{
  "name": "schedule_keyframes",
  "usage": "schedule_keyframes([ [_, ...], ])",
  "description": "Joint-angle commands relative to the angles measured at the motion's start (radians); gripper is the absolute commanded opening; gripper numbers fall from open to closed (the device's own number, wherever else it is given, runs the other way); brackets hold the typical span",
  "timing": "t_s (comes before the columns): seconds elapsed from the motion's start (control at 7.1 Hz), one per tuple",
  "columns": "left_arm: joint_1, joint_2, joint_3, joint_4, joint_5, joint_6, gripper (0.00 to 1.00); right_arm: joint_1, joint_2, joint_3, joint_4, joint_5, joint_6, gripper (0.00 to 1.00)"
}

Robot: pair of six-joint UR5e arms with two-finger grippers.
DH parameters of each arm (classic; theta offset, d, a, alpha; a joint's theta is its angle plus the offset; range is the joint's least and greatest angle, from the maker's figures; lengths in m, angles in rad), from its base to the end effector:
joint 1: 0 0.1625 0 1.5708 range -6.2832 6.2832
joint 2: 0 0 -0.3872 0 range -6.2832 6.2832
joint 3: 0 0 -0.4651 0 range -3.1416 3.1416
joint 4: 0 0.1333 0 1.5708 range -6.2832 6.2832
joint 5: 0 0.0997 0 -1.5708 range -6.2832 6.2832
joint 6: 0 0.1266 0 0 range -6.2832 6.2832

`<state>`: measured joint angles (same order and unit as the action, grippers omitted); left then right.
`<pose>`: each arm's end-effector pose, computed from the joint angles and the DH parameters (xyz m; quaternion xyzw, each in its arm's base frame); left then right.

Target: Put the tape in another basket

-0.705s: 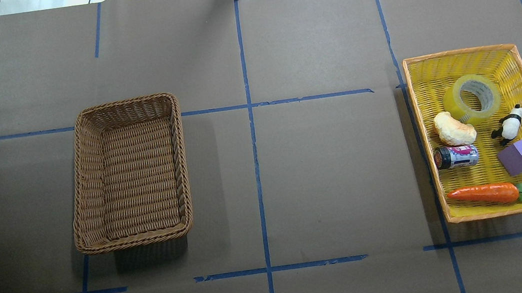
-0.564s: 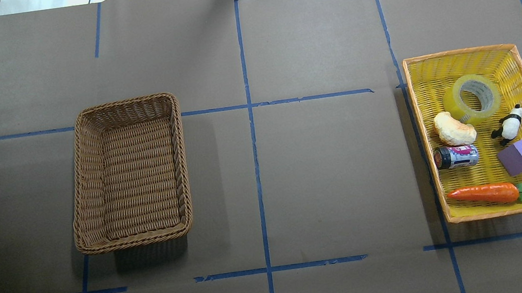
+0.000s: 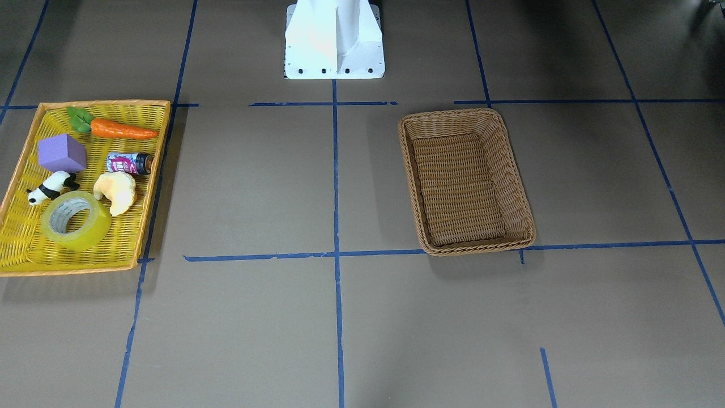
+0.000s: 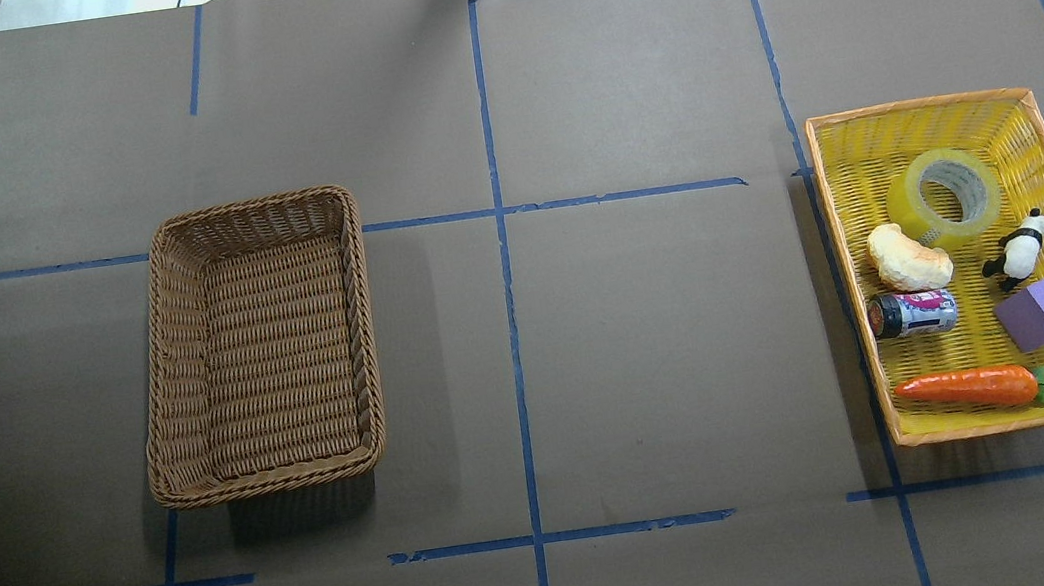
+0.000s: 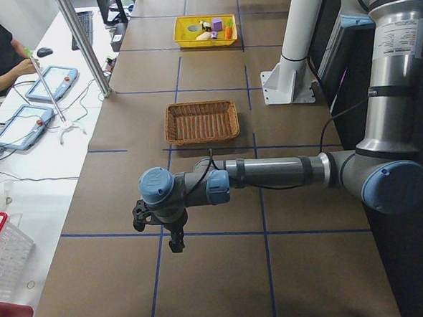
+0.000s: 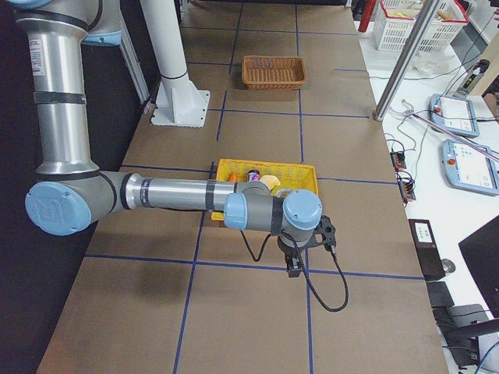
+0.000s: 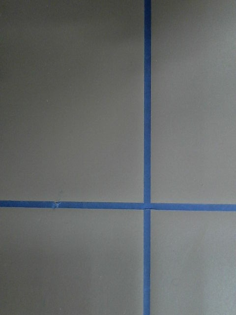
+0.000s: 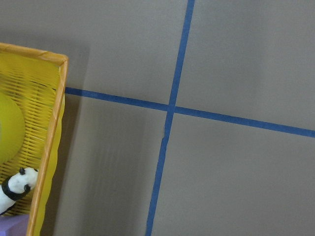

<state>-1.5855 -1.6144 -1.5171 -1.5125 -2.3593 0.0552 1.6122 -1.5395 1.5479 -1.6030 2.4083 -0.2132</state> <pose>-0.0520 -0.5746 0.6499 -0.0181 0.3848 0.0056 0.9228 0.0630 -0.5727 0.6327 0.0408 -0.4047 -0.0736 0.9106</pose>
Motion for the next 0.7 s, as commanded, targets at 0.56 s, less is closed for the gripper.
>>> schedule_keyframes([
  [0.56,0.001,-0.001,0.0,0.0,0.0,-0.003,1.0,-0.002,0.012,0.006,0.003,0.0,0.032,1.0],
])
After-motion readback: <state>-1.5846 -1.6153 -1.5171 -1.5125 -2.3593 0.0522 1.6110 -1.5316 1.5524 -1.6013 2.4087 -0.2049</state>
